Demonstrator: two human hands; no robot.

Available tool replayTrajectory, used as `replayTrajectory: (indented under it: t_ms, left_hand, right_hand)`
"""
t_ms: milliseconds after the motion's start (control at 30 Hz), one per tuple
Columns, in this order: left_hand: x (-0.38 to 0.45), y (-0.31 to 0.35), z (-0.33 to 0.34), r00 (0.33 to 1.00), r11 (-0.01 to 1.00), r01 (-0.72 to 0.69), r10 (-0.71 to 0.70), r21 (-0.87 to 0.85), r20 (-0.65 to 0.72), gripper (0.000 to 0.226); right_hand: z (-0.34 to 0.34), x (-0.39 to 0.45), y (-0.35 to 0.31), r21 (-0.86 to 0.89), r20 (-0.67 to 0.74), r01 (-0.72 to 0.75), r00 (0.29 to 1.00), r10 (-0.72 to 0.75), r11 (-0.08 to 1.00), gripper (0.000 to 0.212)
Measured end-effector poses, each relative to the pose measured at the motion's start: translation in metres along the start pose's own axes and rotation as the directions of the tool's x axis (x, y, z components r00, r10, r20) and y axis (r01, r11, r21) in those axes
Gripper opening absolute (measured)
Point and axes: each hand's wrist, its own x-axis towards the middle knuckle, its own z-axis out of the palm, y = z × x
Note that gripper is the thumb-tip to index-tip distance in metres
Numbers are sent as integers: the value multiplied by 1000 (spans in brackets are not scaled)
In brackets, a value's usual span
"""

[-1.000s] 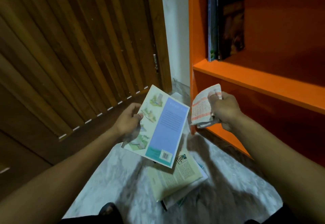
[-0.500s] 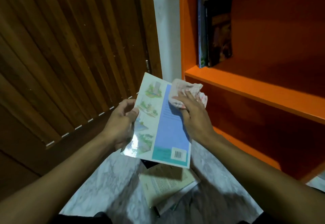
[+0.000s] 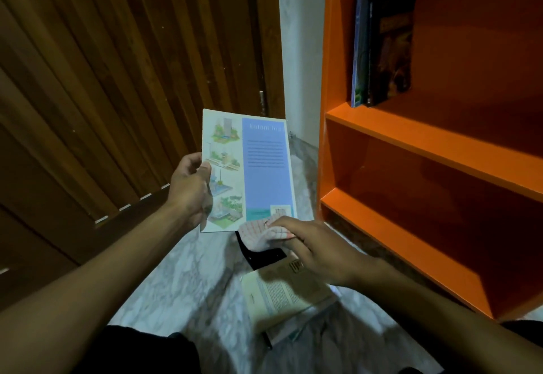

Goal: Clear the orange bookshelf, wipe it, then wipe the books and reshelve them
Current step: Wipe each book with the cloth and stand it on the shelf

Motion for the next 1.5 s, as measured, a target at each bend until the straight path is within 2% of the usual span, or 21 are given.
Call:
replayTrajectory:
  t_ms: [100,167,233,333,400,467,500,567,667,867,967,1067,1133,1233,1333,1400,1500]
  left_hand:
    - [-5,-1,-4,1000,999,-6,5,37,16,10]
    - [-8,1,-6,998,997,2,-7,83,57,10]
    - [-14,2,-6,992,991,7,-23,131,122,13]
    - [-26,1,0,969,985,43,-82,168,233,17]
    - [-36,-1,8,935,979,84,-141,184,325,19]
    - [-47,-3,20,899,976,136,-193,169,393,20]
    - [-52,-5,26,884,975,154,-210,163,418,21]
    - [-60,-9,39,857,969,184,-241,167,455,21]
    - [-64,-13,52,848,966,234,-260,114,463,20]
    - [-39,-4,46,889,903,383,-303,-196,343,26]
    - [-20,-4,36,919,876,357,-266,-325,292,34]
    - [-9,-1,23,952,885,289,-226,-366,204,34]
    - [-3,2,13,964,896,253,-203,-365,170,35]
    - [1,5,2,978,905,208,-180,-372,110,34]
    - [4,8,-6,984,899,180,-169,-399,61,31]
    - [3,10,-9,986,916,163,-165,-367,27,29]
    - [-1,12,-13,987,950,161,-157,-266,36,25]
  right_hand:
    - [-9,-2,-2,55,-1,-101,995,101,993,19]
    - [-16,2,0,62,-117,-153,980,159,986,27]
    - [-26,8,2,155,-274,-201,932,238,967,27]
    - [-41,19,8,293,-516,-232,779,357,928,20]
    - [-49,26,10,289,-662,-227,654,365,930,20]
    - [-52,35,9,306,-738,-230,556,383,924,20]
    - [-50,40,8,320,-743,-226,542,392,920,20]
    - [-40,50,4,333,-717,-185,587,375,925,22]
    - [-16,57,3,366,-630,-114,700,336,924,35]
    - [22,47,-1,306,-433,-146,858,275,941,47]
    - [34,34,-8,273,-337,-93,923,186,957,41]
    - [37,24,-14,288,-276,61,961,22,956,29]
    - [36,20,-13,278,-232,100,972,-34,955,29]
    - [34,17,-8,242,-166,60,986,-20,968,26]
    - [34,14,0,201,-72,-153,983,171,968,11]
    - [34,12,8,270,-45,-358,923,383,894,15]
    - [26,9,24,519,-12,-571,739,674,636,28]
